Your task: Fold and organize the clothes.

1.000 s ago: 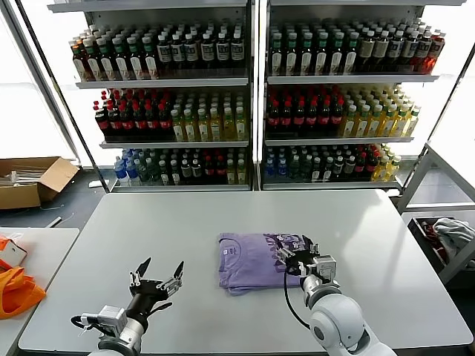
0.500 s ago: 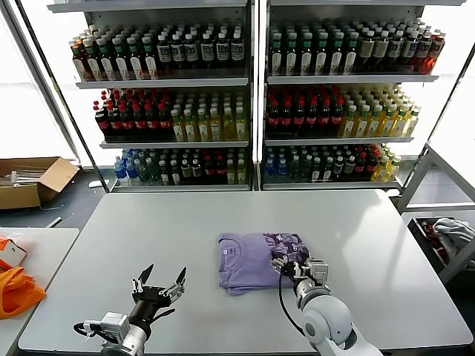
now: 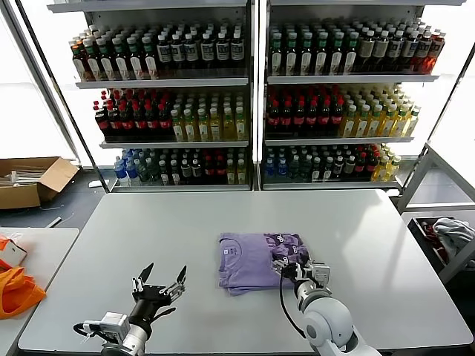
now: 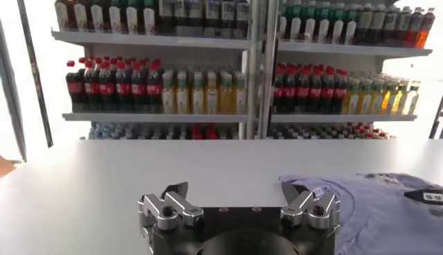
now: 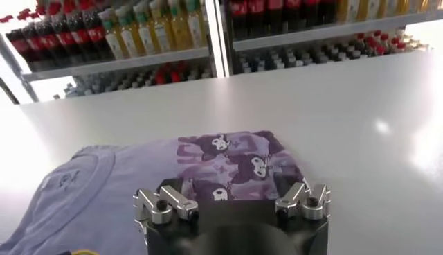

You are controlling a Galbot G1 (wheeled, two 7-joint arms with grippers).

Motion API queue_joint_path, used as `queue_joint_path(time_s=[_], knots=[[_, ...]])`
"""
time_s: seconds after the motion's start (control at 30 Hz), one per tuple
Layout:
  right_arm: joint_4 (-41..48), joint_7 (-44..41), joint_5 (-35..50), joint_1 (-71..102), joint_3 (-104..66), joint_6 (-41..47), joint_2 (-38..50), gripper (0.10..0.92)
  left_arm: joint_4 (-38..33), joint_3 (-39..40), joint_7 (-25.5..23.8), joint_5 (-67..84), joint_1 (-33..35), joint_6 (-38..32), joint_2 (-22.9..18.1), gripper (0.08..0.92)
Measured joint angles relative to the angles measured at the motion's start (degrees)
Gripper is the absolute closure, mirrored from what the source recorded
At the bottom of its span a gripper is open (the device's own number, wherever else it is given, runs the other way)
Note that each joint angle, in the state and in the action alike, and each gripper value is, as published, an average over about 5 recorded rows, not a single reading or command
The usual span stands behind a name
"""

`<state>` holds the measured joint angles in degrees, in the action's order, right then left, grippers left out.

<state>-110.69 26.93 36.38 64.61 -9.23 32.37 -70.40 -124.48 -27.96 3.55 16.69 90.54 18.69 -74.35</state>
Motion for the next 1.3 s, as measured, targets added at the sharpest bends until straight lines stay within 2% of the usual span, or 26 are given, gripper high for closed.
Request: queue_joint_path(time_s=[0.3,0.57,0.9,1.3], knots=[[-6.55,-3.34,-9.45,2.41,-3.73,-0.26,2.63,0.203,-1.76,-0.26,1.0,-0.56,0.18,-2.56,-2.01,0.177],[-7.82,-6.18,-15.9,8.11,-10.74,-3.4,5.41,0.203,-2.03,0.35,1.97,-1.79,-0.05,-5.63,-3.97,0.177],[-9.2,-10.29,-19.3,11.83,-12.8,-8.7,4.59,0.203,-1.98,0.61,2.66,-3.6,0.67,-7.35,-4.33,0.177],[-4.34,-15.66,-20.4,0.8,0.18,-5.42,7.3,0.203,-3.85,-0.24,2.72,-4.87,2.35,-8.01,-5.2,0.177]])
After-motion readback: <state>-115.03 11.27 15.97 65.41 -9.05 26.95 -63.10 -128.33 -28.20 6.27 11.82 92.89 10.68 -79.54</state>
